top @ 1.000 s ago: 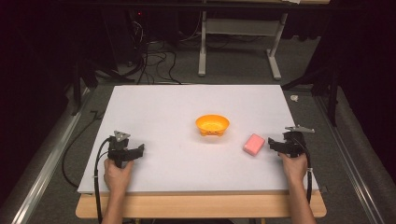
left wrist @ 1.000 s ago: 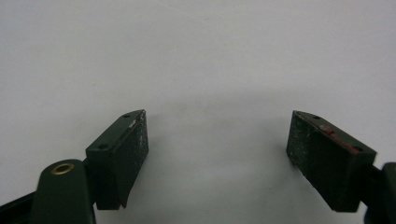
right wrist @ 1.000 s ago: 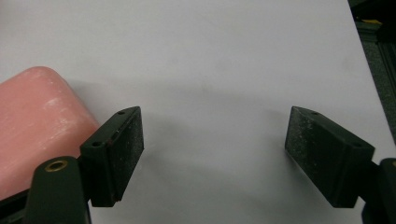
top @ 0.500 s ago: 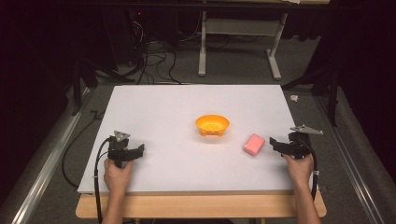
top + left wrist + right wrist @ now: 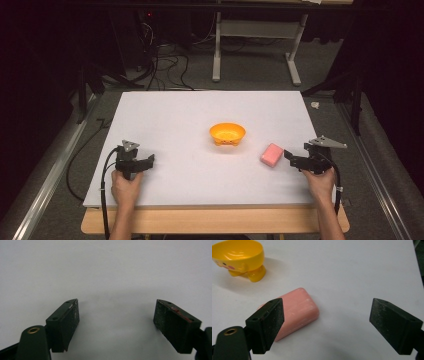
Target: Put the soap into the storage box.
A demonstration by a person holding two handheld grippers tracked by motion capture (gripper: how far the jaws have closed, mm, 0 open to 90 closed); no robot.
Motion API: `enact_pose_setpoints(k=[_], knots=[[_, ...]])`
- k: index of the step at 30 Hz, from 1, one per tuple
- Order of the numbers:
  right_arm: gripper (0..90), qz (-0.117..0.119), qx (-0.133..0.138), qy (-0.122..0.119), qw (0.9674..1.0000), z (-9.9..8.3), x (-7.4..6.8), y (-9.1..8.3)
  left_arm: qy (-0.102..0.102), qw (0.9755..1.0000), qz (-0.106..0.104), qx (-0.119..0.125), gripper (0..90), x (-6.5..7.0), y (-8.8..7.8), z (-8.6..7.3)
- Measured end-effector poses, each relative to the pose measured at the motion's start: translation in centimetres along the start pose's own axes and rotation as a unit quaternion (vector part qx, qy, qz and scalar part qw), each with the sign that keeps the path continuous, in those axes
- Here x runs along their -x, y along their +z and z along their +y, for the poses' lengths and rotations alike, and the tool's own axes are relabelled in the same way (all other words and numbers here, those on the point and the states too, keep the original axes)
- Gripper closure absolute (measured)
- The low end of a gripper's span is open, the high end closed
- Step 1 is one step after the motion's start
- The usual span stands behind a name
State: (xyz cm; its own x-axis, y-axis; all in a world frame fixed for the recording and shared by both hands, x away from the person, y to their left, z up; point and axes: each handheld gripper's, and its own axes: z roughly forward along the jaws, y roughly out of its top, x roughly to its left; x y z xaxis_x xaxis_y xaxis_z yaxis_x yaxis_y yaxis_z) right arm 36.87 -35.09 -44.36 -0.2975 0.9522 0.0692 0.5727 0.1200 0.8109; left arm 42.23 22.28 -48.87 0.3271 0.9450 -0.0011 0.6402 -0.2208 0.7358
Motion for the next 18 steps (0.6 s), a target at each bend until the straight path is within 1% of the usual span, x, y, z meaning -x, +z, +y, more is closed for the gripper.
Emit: enact_pose_setpoints(k=[1,2,3,5,7,9,11,14,18], knots=[[13.0,0.002,-0.001,-0.001,1.0000,0.1,-0.2,0.0,0.000,1.0000,0.000,0.000,21.1,0.0,0.0,0.0],[12.8,0.005,0.001,-0.009,0.9999,0.1,-0.5,0.1,0.000,1.0000,-0.001,0.000,21.1,0.0,0.0,0.0],[12.8,0.005,0.001,-0.009,0.9999,0.1,-0.5,0.1,0.000,1.0000,-0.001,0.000,21.1,0.0,0.0,0.0],[12.8,0.015,0.000,-0.010,0.9998,0.2,-0.9,0.1,0.000,1.0000,-0.001,0.000,21.1,0.0,0.0,0.0],[12.8,0.019,-0.001,-0.019,0.9996,0.3,-1.2,0.2,-0.001,1.0000,0.000,0.001,21.1,0.0,0.0,0.0],[12.6,0.025,0.000,-0.020,0.9995,0.3,-1.5,0.3,-0.001,1.0000,0.000,0.001,21.1,0.0,0.0,0.0],[12.5,0.028,0.000,-0.023,0.9993,0.4,-1.8,0.4,-0.001,1.0000,0.000,0.001,21.1,0.0,0.0,0.0],[12.4,0.032,-0.003,-0.038,0.9988,0.6,-2.2,0.6,-0.001,1.0000,0.000,0.002,21.1,0.0,0.0,0.0],[12.3,0.036,-0.007,-0.043,0.9984,0.7,-2.7,0.9,-0.001,1.0000,0.000,0.001,21.1,0.0,0.0,0.0]])
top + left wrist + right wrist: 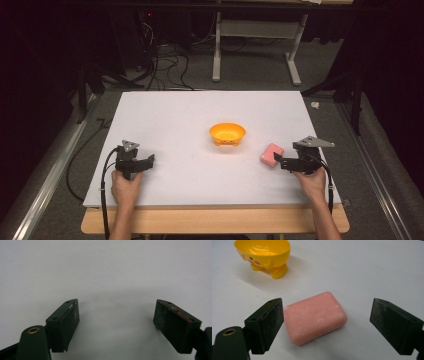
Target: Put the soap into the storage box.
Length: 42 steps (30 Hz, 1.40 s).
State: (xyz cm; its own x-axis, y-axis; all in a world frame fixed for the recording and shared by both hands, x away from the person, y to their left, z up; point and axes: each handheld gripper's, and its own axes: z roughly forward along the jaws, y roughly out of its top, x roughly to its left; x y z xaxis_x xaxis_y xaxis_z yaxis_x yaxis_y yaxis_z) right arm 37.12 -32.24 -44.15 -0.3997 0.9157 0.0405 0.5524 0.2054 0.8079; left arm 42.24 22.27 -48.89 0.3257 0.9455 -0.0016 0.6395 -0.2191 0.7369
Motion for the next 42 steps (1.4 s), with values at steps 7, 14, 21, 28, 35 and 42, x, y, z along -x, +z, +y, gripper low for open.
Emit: enact_pose_setpoints(k=[7,14,21,28,35,42], knots=[[12.1,0.006,-0.006,-0.019,0.9998,0.2,-0.5,0.8,0.000,1.0000,0.000,0.001,21.1,0.0,0.0,0.0],[12.0,0.010,-0.014,-0.031,0.9994,0.4,-0.9,1.6,0.000,1.0000,0.000,0.000,21.1,0.0,0.0,0.0],[11.9,0.013,-0.019,-0.039,0.9990,0.4,-1.0,2.2,0.000,1.0000,0.000,0.000,21.1,0.0,0.0,0.0],[11.9,0.019,-0.033,-0.040,0.9985,0.2,-0.8,3.1,0.000,1.0000,0.000,0.000,21.1,0.0,0.0,0.0],[11.9,0.018,-0.041,-0.050,0.9977,0.1,-1.0,3.7,0.000,1.0000,-0.001,-0.001,21.0,0.0,0.0,0.0],[11.8,0.017,-0.054,-0.051,0.9971,0.0,-0.9,4.3,0.000,1.0000,-0.001,-0.001,21.1,0.0,0.0,0.0]])
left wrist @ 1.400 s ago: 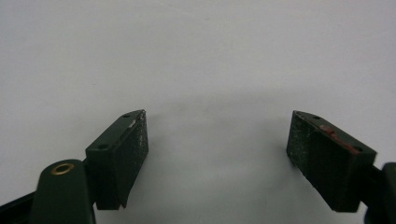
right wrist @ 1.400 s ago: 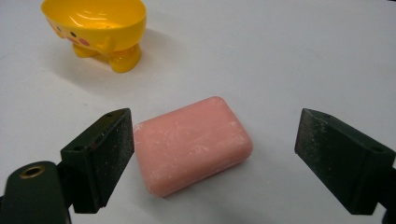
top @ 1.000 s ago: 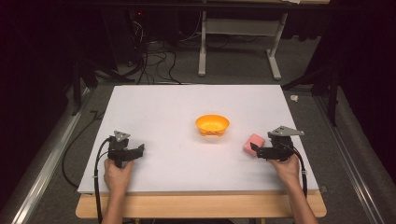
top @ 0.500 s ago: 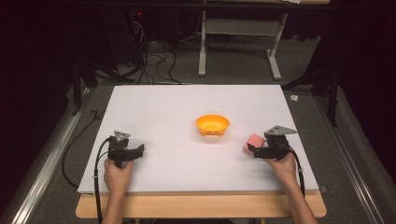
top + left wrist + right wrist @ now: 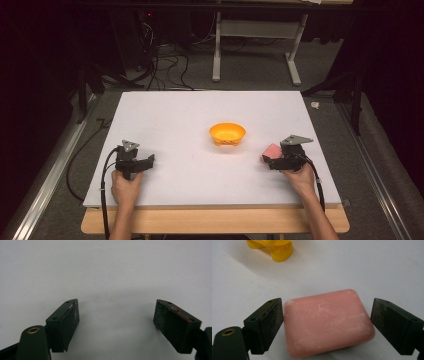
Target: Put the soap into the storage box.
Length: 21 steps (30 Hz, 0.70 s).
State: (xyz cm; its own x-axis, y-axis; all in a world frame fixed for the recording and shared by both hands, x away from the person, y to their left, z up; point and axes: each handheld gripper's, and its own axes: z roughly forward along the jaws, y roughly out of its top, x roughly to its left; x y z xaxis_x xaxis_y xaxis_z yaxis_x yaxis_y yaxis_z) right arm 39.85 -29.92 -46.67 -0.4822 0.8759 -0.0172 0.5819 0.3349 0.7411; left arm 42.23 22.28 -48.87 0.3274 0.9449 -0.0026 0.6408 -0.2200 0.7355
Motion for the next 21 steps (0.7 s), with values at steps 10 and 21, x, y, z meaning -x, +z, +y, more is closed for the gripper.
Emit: enact_pose_setpoints(k=[10,21], knots=[[11.5,-0.001,-0.003,0.003,1.0000,-0.06,-0.05,0.24,0.000,1.0000,0.001,0.000,21.1,0.01,0.01,0.00],[11.4,-0.003,-0.010,0.000,0.9999,-0.18,-0.26,0.80,0.000,1.0000,0.000,0.000,21.1,0.00,0.00,0.00]])
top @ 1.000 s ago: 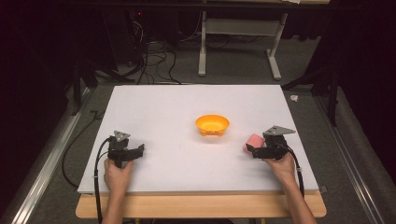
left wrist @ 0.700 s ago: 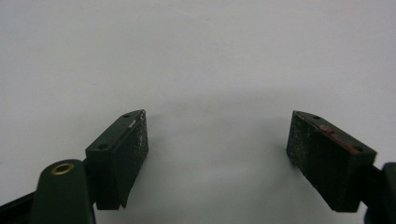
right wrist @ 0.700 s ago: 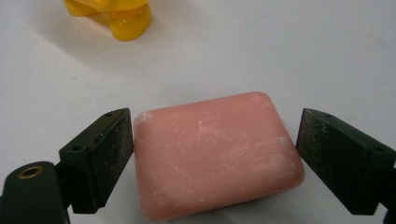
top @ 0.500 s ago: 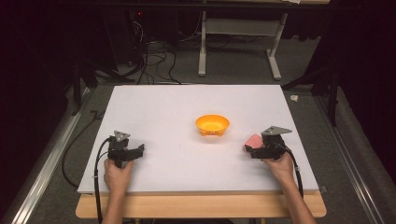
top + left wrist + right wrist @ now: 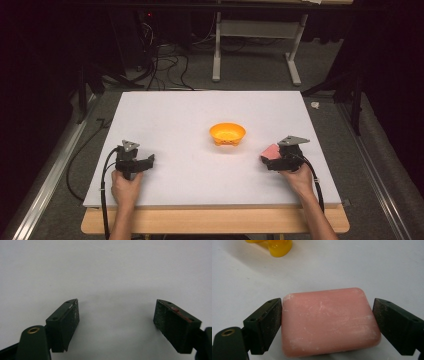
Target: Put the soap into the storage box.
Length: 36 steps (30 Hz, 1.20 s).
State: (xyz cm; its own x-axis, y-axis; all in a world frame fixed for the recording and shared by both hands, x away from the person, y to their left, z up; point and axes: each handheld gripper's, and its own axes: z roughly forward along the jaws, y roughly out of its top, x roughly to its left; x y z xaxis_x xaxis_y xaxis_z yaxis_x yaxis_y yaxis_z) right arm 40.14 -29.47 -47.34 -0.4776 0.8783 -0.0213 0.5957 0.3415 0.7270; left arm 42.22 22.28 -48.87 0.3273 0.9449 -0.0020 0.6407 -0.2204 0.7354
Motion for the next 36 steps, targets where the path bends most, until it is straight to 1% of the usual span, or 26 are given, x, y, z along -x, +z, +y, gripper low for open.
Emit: enact_pose_setpoints(k=[4,9,11,14,17,27,32,33,34,35,36], knots=[[11.7,-0.002,-0.004,-0.003,1.0000,-0.05,-0.09,0.19,0.000,1.0000,0.000,0.000,21.1,0.00,0.00,0.00],[12.6,0.005,-0.013,-0.001,0.9999,-0.22,0.02,0.51,0.000,1.0000,0.000,0.000,21.0,0.00,0.00,0.00],[13.0,0.008,-0.014,0.004,0.9999,-0.30,0.06,0.65,0.000,1.0000,0.001,0.001,21.0,0.01,0.01,-0.01],[13.1,0.008,-0.016,0.001,0.9998,-0.34,0.03,0.75,0.000,1.0000,0.000,0.000,21.0,0.00,0.00,0.00],[13.1,0.005,-0.025,-0.001,0.9997,-0.33,-0.03,0.84,0.000,1.0000,0.000,0.000,21.1,0.00,0.00,0.00],[13.4,0.004,-0.024,-0.003,0.9997,-0.35,-0.06,0.86,0.000,1.0000,0.000,0.000,21.0,-0.01,0.00,0.00],[13.5,-0.001,-0.024,0.004,0.9997,-0.34,-0.09,0.84,-0.001,1.0000,0.000,0.001,21.1,0.00,0.01,-0.01],[13.5,-0.003,-0.023,0.010,0.9997,-0.34,-0.09,0.82,-0.001,1.0000,0.000,0.001,21.1,0.00,0.02,-0.01],[13.5,-0.003,-0.023,0.010,0.9997,-0.34,-0.09,0.82,-0.001,1.0000,0.000,0.001,21.0,0.00,0.02,-0.01],[13.5,0.000,-0.024,0.020,0.9995,-0.33,-0.01,0.73,0.000,1.0000,0.000,0.001,21.0,-0.01,0.01,0.00],[13.5,0.000,-0.024,0.020,0.9995,-0.33,-0.01,0.73,-0.001,1.0000,0.000,0.001,21.0,0.00,0.01,0.00]])
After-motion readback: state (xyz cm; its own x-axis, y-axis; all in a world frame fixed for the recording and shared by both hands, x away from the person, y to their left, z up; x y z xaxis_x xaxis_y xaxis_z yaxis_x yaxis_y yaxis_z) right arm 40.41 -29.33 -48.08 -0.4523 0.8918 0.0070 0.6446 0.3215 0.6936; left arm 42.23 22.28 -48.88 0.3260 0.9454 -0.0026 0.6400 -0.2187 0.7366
